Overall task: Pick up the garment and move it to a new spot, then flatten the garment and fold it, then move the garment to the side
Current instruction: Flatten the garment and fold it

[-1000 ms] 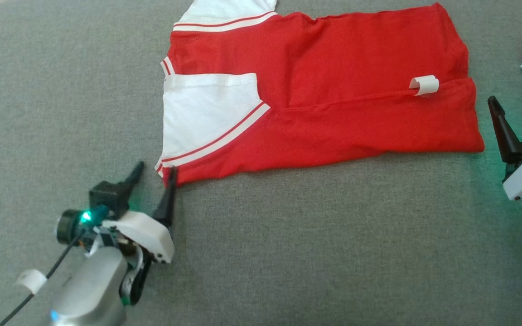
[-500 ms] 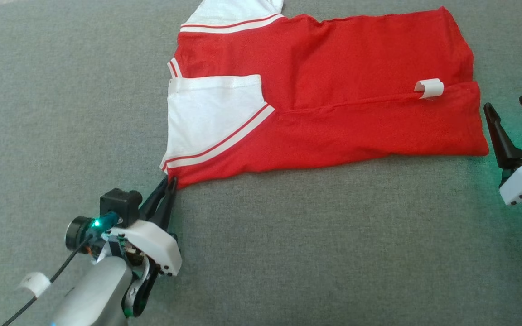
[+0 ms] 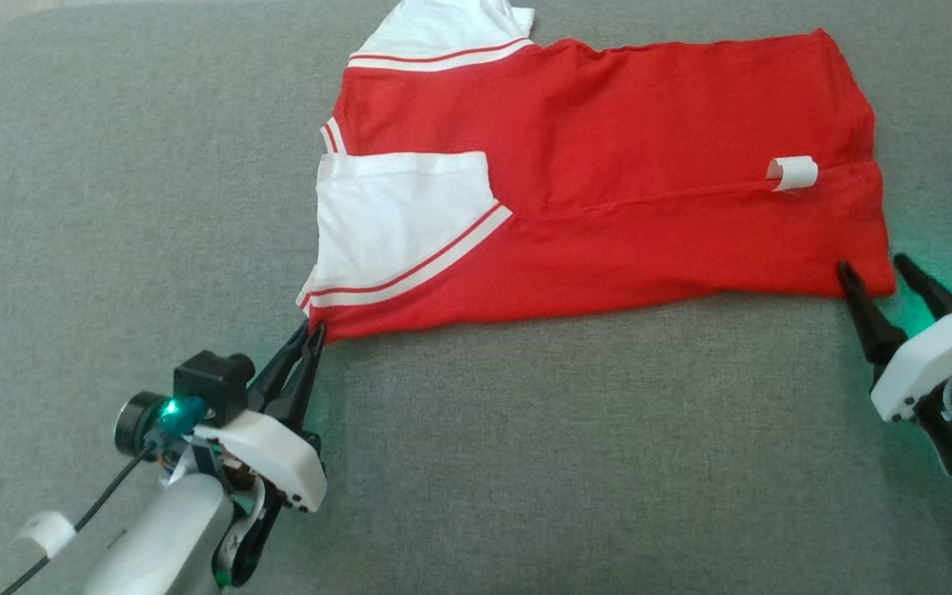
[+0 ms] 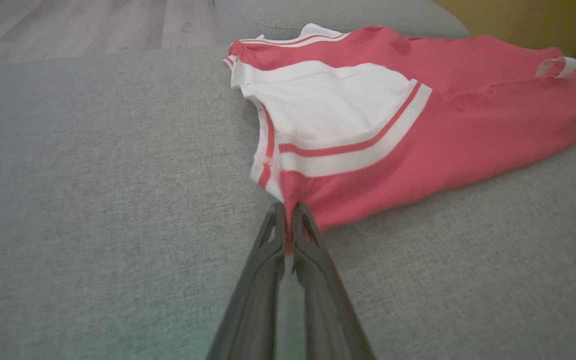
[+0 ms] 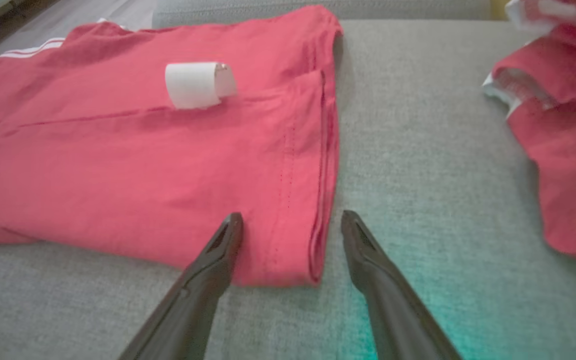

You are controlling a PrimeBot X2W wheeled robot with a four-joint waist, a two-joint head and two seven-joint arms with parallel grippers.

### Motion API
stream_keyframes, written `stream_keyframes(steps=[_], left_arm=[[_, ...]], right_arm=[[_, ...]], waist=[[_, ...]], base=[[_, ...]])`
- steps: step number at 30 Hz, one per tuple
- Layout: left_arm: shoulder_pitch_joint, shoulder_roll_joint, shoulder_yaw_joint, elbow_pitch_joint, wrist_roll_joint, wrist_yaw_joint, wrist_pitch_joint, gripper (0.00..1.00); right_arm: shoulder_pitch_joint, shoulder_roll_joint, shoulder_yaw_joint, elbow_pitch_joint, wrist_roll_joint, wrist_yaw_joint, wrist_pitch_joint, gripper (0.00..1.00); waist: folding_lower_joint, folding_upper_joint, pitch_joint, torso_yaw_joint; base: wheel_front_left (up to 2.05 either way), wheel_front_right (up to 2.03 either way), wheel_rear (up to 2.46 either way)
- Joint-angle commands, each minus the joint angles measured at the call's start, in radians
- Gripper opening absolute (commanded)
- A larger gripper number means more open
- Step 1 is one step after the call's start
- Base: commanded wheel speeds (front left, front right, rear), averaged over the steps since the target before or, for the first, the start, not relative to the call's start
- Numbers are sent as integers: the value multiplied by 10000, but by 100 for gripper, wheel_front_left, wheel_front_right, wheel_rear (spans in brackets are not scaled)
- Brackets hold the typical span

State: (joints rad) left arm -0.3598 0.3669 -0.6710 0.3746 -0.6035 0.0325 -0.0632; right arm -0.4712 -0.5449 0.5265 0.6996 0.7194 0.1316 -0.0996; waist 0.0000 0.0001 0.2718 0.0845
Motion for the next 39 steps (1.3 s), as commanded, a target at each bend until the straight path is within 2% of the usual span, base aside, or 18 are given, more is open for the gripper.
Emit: stream_keyframes(steps=[1,5,6,8,13,20,29,34,39], left_arm=[[-202,395,411,-301,69,78,-85,0],[-200,542,411,-429,144,160,-96,0],[-195,568,411,-449,161,181,-112,0],[-175,612,401,-473,192,207,-156,0],[-13,702,377,-546,181,228,-261,0],[621,1047,391,-1168,66,248,-449,0],[2087,1627,242,-2681,55,739,-402,0],[2933,1767,80,-3309,-11,1079,-285,0],[3402,1878,-27,-3524,-98,1220,-159,0]], right_arm=[[154,-154,47,-92,113,-9,106,100],[325,-50,19,6,467,-9,671,100],[370,-66,-4,-13,543,-9,776,71],[482,-147,-35,-153,648,-9,896,0],[890,-397,-167,-741,1063,-9,1119,0],[1766,-1102,-396,-1850,1431,-9,1198,0],[3726,-2052,-964,-3612,1698,-9,1408,0],[4759,-2067,-1531,-4449,1633,-9,1591,0],[5512,-1988,-1909,-4929,1444,-9,1774,0]], waist=[[0,-1,-13,22],[0,-1,-40,37],[0,-1,-53,37],[0,-1,-85,35],[0,-1,-234,-47],[0,-1,-503,-176],[0,-1,-748,-258],[0,-1,-808,-399],[0,-1,-905,-488]], base=[[0,0,0],[0,0,0],[0,0,0],[0,0,0],[0,0,0],[0,0,0],[0,0,0],[0,0,0],[0,0,0]])
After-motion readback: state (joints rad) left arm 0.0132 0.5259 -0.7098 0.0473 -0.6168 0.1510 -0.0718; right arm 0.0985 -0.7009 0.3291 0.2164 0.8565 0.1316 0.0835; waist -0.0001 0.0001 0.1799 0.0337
